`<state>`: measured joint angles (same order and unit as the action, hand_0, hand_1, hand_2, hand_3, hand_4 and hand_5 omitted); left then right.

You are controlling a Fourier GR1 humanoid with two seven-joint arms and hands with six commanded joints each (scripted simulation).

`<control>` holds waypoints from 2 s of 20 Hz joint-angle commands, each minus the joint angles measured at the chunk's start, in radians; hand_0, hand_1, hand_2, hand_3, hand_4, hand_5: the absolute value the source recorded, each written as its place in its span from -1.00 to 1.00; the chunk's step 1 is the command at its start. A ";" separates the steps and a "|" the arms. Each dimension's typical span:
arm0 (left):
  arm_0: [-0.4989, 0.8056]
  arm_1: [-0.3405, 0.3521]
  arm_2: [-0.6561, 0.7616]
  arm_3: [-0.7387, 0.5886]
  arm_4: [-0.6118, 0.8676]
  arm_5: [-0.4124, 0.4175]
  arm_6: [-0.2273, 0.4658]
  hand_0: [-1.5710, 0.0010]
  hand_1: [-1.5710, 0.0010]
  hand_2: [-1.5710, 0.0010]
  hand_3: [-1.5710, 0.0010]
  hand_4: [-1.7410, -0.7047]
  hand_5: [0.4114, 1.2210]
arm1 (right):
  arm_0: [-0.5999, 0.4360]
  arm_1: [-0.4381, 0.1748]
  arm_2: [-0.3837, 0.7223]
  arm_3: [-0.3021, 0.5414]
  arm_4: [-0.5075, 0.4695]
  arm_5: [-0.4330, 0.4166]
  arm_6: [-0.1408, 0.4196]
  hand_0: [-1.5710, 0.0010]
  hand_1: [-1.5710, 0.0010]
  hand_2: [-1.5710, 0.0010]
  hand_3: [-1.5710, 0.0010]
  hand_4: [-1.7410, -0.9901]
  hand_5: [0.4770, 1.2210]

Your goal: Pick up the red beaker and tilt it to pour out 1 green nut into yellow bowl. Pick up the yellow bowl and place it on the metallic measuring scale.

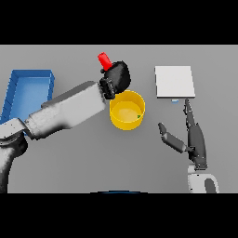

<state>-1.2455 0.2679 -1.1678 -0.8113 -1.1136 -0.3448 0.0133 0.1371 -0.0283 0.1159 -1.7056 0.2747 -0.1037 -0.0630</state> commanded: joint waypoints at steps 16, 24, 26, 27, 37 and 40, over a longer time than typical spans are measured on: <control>-0.293 0.090 -0.021 0.115 0.050 0.075 -0.123 -1.00 -1.00 -0.86 -0.33 -0.92 1.00 | 0.001 0.009 0.007 0.006 0.006 -0.008 -0.043 1.00 1.00 1.00 1.00 0.48 -0.68; -0.362 0.184 0.312 0.415 0.375 0.132 0.053 -1.00 -1.00 -0.98 -0.74 -0.98 1.00 | -0.015 0.004 0.002 0.001 -0.042 0.031 -0.042 1.00 1.00 1.00 1.00 0.42 -0.69; -0.326 0.234 0.414 0.457 0.497 0.183 0.069 -1.00 -1.00 -0.98 -0.74 -0.99 1.00 | -0.017 -0.003 -0.011 0.016 -0.066 0.044 -0.050 1.00 1.00 1.00 1.00 0.38 -0.69; -0.300 0.254 0.454 0.457 0.554 0.209 0.064 -1.00 -1.00 -0.99 -0.76 -0.99 1.00 | -0.014 -0.005 -0.010 0.020 -0.058 0.039 -0.063 1.00 1.00 1.00 1.00 0.38 -0.70; 0.182 0.475 0.676 0.109 0.999 0.543 0.332 -1.00 -1.00 -1.00 -0.85 -1.00 1.00 | -0.018 -0.034 0.006 0.037 -0.023 0.050 -0.089 1.00 1.00 1.00 1.00 0.42 -0.62; 0.364 0.531 0.683 -0.075 1.077 0.640 0.450 -1.00 -1.00 -1.00 -0.85 -1.00 1.00 | -0.008 -0.034 0.015 0.025 -0.016 0.052 -0.092 1.00 1.00 1.00 1.00 0.42 -0.54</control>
<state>-0.8789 0.7989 -0.4855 -0.8853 -0.0333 0.2948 0.4612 0.1300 -0.0624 0.1314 -1.6801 0.2590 -0.0515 -0.1565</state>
